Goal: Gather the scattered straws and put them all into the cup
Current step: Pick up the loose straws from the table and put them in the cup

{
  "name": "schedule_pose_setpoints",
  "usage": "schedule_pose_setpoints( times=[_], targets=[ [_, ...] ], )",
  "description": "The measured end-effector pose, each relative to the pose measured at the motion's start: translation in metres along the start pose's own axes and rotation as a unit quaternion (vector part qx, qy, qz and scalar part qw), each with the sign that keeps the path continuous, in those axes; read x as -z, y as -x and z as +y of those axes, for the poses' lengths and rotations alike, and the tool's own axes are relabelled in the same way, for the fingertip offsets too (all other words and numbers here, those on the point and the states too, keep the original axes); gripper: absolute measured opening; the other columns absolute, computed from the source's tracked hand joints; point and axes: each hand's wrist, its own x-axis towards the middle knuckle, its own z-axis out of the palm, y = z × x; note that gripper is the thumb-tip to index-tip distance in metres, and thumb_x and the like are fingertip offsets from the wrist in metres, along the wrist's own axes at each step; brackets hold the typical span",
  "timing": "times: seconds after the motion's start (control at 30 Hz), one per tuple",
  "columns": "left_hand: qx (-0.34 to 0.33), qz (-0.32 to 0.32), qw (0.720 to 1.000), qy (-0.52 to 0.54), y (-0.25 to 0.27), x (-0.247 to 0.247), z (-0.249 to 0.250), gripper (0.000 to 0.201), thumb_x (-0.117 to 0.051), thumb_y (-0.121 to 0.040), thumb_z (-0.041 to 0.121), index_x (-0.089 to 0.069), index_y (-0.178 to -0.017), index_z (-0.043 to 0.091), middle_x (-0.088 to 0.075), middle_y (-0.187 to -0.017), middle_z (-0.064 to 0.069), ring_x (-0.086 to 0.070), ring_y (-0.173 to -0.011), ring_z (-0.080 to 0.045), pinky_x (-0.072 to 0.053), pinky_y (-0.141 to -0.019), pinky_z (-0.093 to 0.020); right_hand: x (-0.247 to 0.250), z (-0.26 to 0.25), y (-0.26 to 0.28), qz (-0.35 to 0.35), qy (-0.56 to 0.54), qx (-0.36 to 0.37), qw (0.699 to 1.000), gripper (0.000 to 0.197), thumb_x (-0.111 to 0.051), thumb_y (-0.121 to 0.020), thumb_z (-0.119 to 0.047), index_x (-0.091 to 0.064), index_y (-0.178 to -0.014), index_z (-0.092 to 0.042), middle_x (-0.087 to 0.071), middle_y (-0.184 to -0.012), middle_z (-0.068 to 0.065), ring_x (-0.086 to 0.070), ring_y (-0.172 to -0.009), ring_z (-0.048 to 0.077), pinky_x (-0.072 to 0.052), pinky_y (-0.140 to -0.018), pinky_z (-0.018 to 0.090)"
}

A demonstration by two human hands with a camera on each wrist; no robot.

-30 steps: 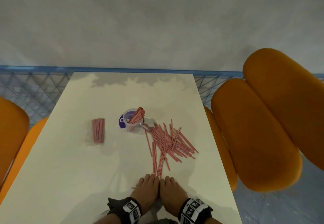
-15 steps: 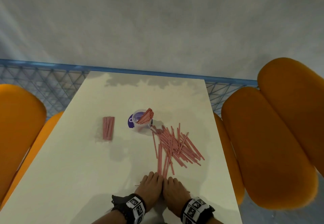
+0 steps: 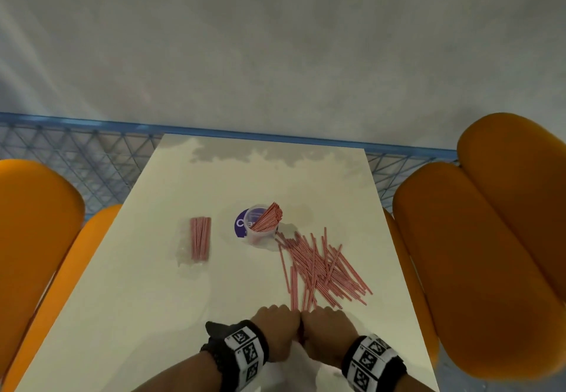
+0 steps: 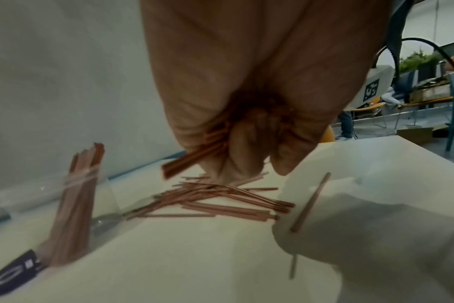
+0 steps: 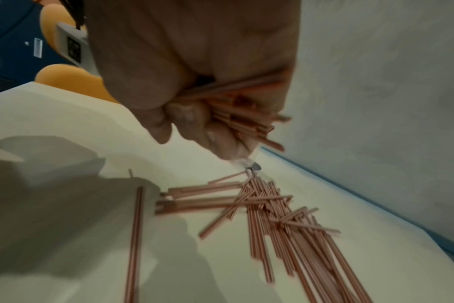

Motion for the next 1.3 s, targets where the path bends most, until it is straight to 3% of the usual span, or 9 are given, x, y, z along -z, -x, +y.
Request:
schedule_pose_setpoints(
  times=[0.17, 0.47, 0.63, 0.8, 0.97, 1.07, 1.13, 1.2, 1.3],
  targets=[
    [0.034, 0.006, 0.999, 0.002, 0.003, 0.02, -0.016, 0.025, -0.052, -0.088, 0.011, -0.06, -0.111, 0.008, -0.057, -0.117, -0.017, -0.057, -0.106, -0.034, -0.047, -0.084, -0.039, 0.017, -0.018, -0.018, 0.021, 0.029, -0.01, 0.999, 0.022, -0.043, -0.09, -0.012, -0.042, -0.067, -0.014, -0.03, -0.058, -0.001, -0.045, -0.059, 0.023, -0.035, -0.055, 0.026],
    [0.035, 0.055, 0.993, 0.103, 0.009, 0.028, -0.073, 0.01, -0.046, -0.09, 0.025, -0.049, -0.087, 0.016, -0.056, -0.097, -0.011, -0.056, -0.088, -0.028, -0.04, -0.07, -0.032, 0.046, -0.031, -0.032, 0.052, 0.06, -0.05, 0.996, 0.032, -0.039, -0.095, -0.037, -0.058, -0.084, -0.013, -0.066, -0.087, 0.009, -0.063, -0.073, 0.028, -0.048, -0.065, 0.033],
    [-0.012, 0.103, 0.955, 0.277, 0.026, 0.033, -0.102, 0.026, -0.066, -0.082, 0.042, -0.05, -0.086, 0.022, -0.057, -0.079, 0.008, -0.056, -0.075, -0.015, -0.04, -0.065, -0.023, 0.061, -0.032, -0.036, 0.071, 0.023, -0.049, 0.996, 0.045, -0.032, -0.099, -0.046, -0.051, -0.073, -0.015, -0.052, -0.066, -0.001, -0.059, -0.064, 0.022, -0.053, -0.064, 0.031],
    [0.044, 0.229, 0.781, 0.58, 0.044, 0.049, -0.12, 0.06, -0.046, -0.083, 0.072, -0.063, -0.094, 0.015, -0.072, -0.094, 0.0, -0.066, -0.091, -0.013, -0.053, -0.085, -0.038, 0.069, -0.037, -0.039, 0.076, 0.028, -0.059, 0.995, 0.04, -0.034, -0.1, -0.038, -0.045, -0.069, -0.016, -0.05, -0.065, -0.001, -0.057, -0.065, 0.022, -0.045, -0.06, 0.03],
    [0.069, 0.173, 0.675, 0.714, 0.032, 0.06, -0.076, 0.078, -0.03, -0.082, 0.075, -0.067, -0.088, 0.007, -0.071, -0.094, -0.012, -0.067, -0.093, -0.022, -0.055, -0.076, -0.035, 0.071, -0.078, -0.051, 0.107, 0.003, -0.007, 0.994, 0.024, -0.044, -0.09, -0.023, -0.061, -0.086, -0.007, -0.064, -0.082, 0.013, -0.064, -0.08, 0.034, -0.038, -0.063, 0.033],
    [0.058, 0.163, 0.541, 0.823, 0.037, 0.059, -0.092, 0.072, -0.038, -0.084, 0.073, -0.062, -0.089, 0.006, -0.067, -0.097, -0.023, -0.064, -0.09, -0.027, -0.05, -0.081, -0.042, 0.088, -0.068, -0.051, 0.13, -0.146, -0.01, 0.981, 0.036, -0.042, -0.097, -0.032, -0.059, -0.075, -0.01, -0.052, -0.061, 0.001, -0.053, -0.056, 0.02, -0.046, -0.056, 0.035],
    [0.065, 0.11, 0.431, 0.893, 0.042, 0.056, -0.102, 0.07, -0.045, -0.084, 0.072, -0.063, -0.093, 0.005, -0.068, -0.098, -0.024, -0.066, -0.096, -0.032, -0.048, -0.085, -0.044, 0.11, -0.064, -0.042, 0.201, -0.39, -0.008, 0.899, 0.049, -0.051, -0.096, -0.038, -0.048, -0.056, -0.011, -0.033, -0.047, -0.003, -0.031, -0.042, 0.012, -0.035, -0.045, 0.032],
    [0.055, 0.038, 0.321, 0.945, 0.046, 0.055, -0.1, 0.071, -0.051, -0.084, 0.068, -0.065, -0.102, 0.0, -0.068, -0.105, -0.023, -0.064, -0.105, -0.037, -0.047, -0.091, -0.047, 0.133, -0.075, -0.027, 0.267, -0.629, 0.022, 0.73, 0.054, -0.06, -0.09, -0.042, -0.037, -0.051, -0.014, -0.025, -0.046, 0.001, -0.021, -0.043, 0.016, -0.02, -0.045, 0.032],
    [-0.032, -0.032, 0.249, 0.967, 0.055, 0.061, -0.082, 0.076, -0.052, -0.085, 0.065, -0.063, -0.117, -0.003, -0.064, -0.117, -0.023, -0.058, -0.108, -0.035, -0.039, -0.101, -0.051, 0.151, -0.1, -0.014, 0.272, -0.746, 0.108, 0.598, 0.055, -0.066, -0.084, -0.048, -0.037, -0.051, -0.014, -0.027, -0.042, 0.002, -0.023, -0.041, 0.014, -0.018, -0.045, 0.033]
  ],
)
